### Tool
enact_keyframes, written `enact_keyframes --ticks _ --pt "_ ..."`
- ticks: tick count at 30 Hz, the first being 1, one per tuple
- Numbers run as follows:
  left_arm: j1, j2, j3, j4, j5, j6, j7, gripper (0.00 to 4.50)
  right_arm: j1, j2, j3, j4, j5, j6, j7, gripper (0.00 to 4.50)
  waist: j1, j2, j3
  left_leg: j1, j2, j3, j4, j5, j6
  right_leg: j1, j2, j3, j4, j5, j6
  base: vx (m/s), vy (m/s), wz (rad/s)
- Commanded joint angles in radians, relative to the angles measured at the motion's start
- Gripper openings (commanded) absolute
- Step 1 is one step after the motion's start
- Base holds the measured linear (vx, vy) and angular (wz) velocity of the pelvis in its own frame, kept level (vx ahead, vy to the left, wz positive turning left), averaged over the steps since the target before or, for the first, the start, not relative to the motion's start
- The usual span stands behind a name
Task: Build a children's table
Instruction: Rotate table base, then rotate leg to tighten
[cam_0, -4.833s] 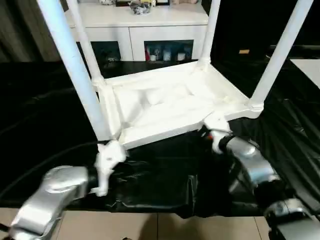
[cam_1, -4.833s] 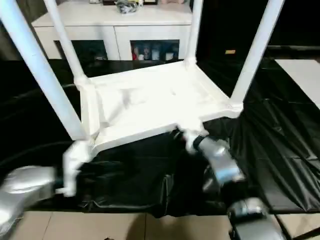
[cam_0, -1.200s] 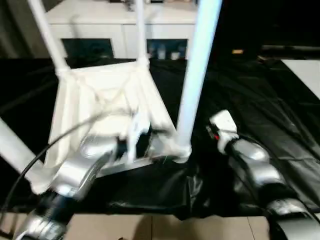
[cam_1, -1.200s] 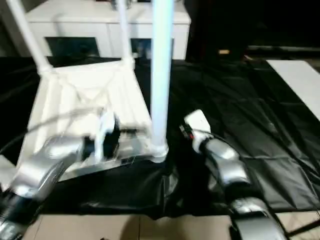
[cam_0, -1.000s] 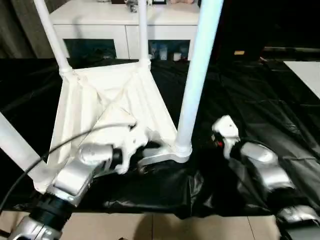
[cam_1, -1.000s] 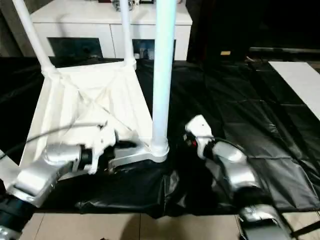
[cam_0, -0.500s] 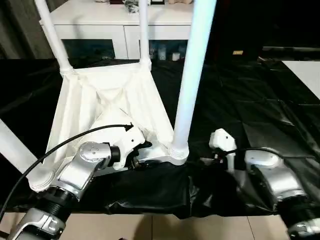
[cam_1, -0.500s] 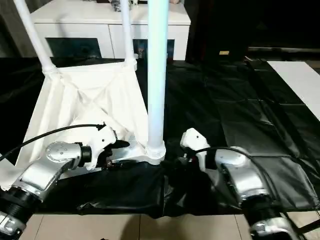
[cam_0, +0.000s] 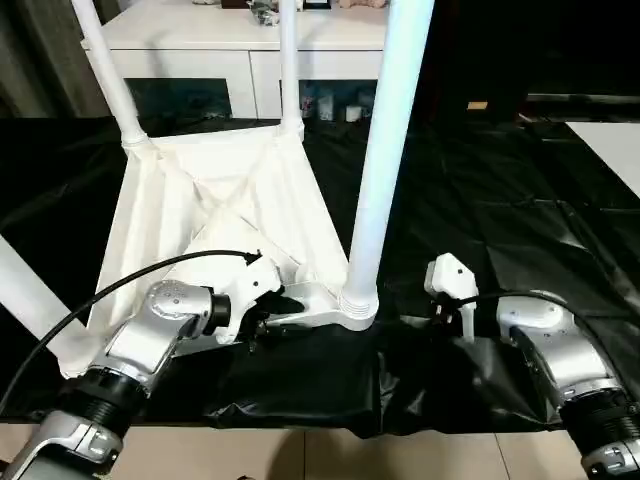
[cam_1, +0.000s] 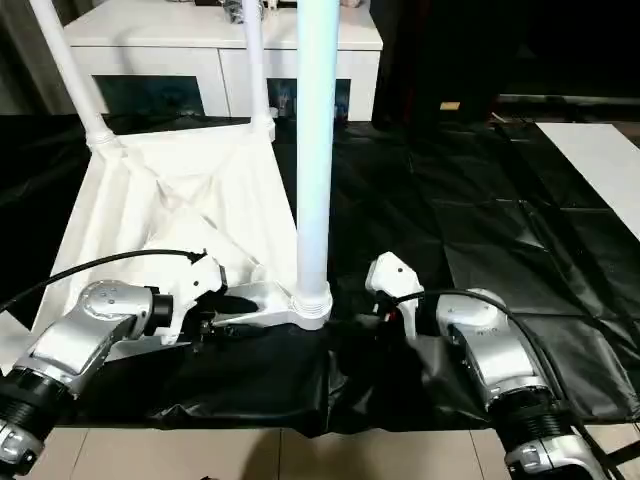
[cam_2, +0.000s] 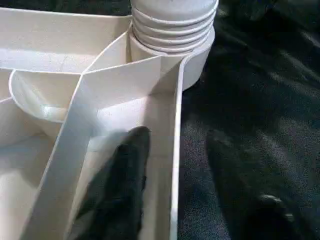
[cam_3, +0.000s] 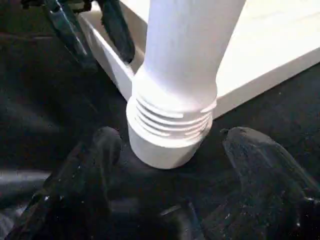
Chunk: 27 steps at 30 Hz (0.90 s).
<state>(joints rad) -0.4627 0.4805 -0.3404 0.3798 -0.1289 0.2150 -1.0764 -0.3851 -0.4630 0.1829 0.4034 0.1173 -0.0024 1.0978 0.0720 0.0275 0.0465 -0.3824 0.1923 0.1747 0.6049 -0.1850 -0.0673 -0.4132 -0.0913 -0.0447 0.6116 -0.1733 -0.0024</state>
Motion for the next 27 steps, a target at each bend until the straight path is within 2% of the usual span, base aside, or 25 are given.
enact_keyframes --ticks 1,3,6,8,9,11,16,25,26,27 --pt "-0.003 0.003 -0.024 0.026 0.025 0.025 -0.002 1.81 0.004 -0.006 -0.016 -0.021 0.015 0.011 0.002 3.76 0.004 0.004 -0.063 0.018 0.029 -0.006 -0.083 -0.275 0.034 0.050 -0.039 0.028 -0.068 -0.193 -0.237 0.000 0.000 0.00" --pt "0.000 0.012 -0.029 0.021 0.026 0.047 -0.018 1.58 0.005 -0.005 -0.018 -0.026 0.021 0.015 0.003 3.76 0.006 0.003 -0.062 0.018 0.028 -0.006 -0.083 -0.276 0.034 0.050 -0.040 0.028 -0.068 -0.192 -0.239 0.000 0.000 0.00" --pt "0.009 0.022 -0.031 0.007 0.026 0.069 -0.039 1.48 0.007 0.000 -0.024 -0.041 0.038 0.026 0.008 3.76 0.005 0.000 -0.062 0.015 0.028 -0.006 -0.084 -0.271 0.035 0.053 -0.041 0.028 -0.069 -0.204 -0.233 0.000 0.000 0.00" --pt "0.010 0.022 -0.029 0.006 0.028 0.070 -0.040 1.14 0.007 0.004 -0.020 -0.045 0.038 0.028 0.006 3.76 0.004 0.002 -0.064 0.016 0.028 -0.006 -0.083 -0.265 0.037 0.052 -0.040 0.028 -0.069 -0.202 -0.233 0.000 0.000 0.00" --pt "0.010 0.022 -0.029 0.006 0.028 0.070 -0.040 1.14 0.007 0.004 -0.020 -0.045 0.038 0.028 0.006 3.76 0.004 0.002 -0.064 0.015 0.028 -0.006 -0.083 -0.260 0.037 0.052 -0.040 0.028 -0.069 -0.197 -0.234 0.000 0.000 0.00" --pt "0.011 0.016 -0.026 0.010 0.030 0.068 -0.035 1.11 -0.001 0.026 -0.012 -0.030 0.028 0.016 -0.015 3.76 0.004 0.002 -0.064 0.014 0.027 -0.006 -0.082 -0.254 0.039 0.052 -0.040 0.028 -0.067 -0.188 -0.236 0.000 0.000 0.00" --pt "0.016 0.008 -0.024 0.001 0.031 0.072 -0.031 0.72 -0.019 0.070 0.005 0.002 0.017 0.000 -0.050 3.76 0.002 0.004 -0.063 0.018 0.029 -0.007 -0.086 -0.279 0.028 0.048 -0.040 0.027 -0.070 -0.214 -0.233 0.000 0.000 0.00" --pt "0.020 -0.002 -0.018 -0.003 0.038 0.073 -0.018 0.01 -0.063 0.133 0.020 0.076 -0.020 -0.029 -0.112 3.76 0.001 0.002 -0.063 0.017 0.028 -0.006 -0.087 -0.267 0.021 0.048 -0.041 0.028 -0.069 -0.213 -0.230 0.000 0.000 0.00" --pt "0.022 -0.002 -0.017 -0.004 0.039 0.073 -0.016 0.00 -0.066 0.134 0.019 0.081 -0.018 -0.027 -0.111 3.48 0.002 0.003 -0.065 0.017 0.029 -0.006 -0.086 -0.253 0.023 0.049 -0.041 0.029 -0.066 -0.185 -0.231 0.000 0.000 0.00" --pt "0.022 -0.002 -0.016 -0.005 0.040 0.074 -0.015 0.00 -0.067 0.134 0.019 0.083 -0.016 -0.026 -0.111 3.48 0.001 0.003 -0.065 0.016 0.028 -0.006 -0.086 -0.244 0.027 0.050 -0.039 0.028 -0.063 -0.163 -0.235 0.000 0.000 0.00"
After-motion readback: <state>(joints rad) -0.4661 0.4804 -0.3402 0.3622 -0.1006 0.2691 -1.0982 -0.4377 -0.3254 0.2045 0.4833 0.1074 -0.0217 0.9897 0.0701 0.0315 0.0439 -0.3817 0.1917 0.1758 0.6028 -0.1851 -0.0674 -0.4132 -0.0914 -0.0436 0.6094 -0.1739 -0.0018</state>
